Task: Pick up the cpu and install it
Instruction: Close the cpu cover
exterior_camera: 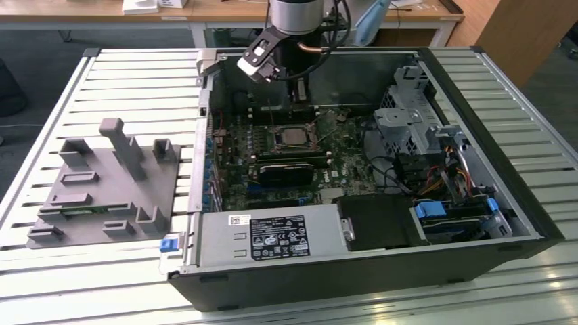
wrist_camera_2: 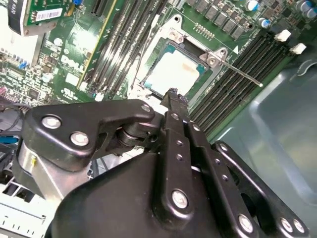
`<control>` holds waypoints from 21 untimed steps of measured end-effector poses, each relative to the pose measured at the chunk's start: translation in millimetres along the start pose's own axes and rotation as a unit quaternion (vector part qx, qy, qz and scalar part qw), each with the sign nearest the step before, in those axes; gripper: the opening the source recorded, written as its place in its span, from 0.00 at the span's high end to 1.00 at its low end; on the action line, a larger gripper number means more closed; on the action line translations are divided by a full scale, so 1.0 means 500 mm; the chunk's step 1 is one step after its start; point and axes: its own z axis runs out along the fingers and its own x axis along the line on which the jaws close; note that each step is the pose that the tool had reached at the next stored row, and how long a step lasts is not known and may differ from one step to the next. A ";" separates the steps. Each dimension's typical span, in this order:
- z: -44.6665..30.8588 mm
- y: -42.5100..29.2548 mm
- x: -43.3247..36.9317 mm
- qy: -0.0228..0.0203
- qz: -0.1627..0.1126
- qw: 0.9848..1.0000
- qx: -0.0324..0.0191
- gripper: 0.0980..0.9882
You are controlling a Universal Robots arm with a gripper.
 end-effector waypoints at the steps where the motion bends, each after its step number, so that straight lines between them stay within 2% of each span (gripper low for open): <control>1: 0.000 0.000 -0.002 0.000 0.000 1.000 0.000 0.99; 4: 0.001 0.006 -0.002 0.000 0.000 1.000 0.001 0.99; 9: 0.005 0.041 -0.003 0.001 0.000 1.000 0.004 0.99; 15: -0.003 0.049 -0.003 0.001 0.000 1.000 0.005 0.99; 21: 0.000 0.085 -0.004 0.001 0.000 1.000 0.007 0.99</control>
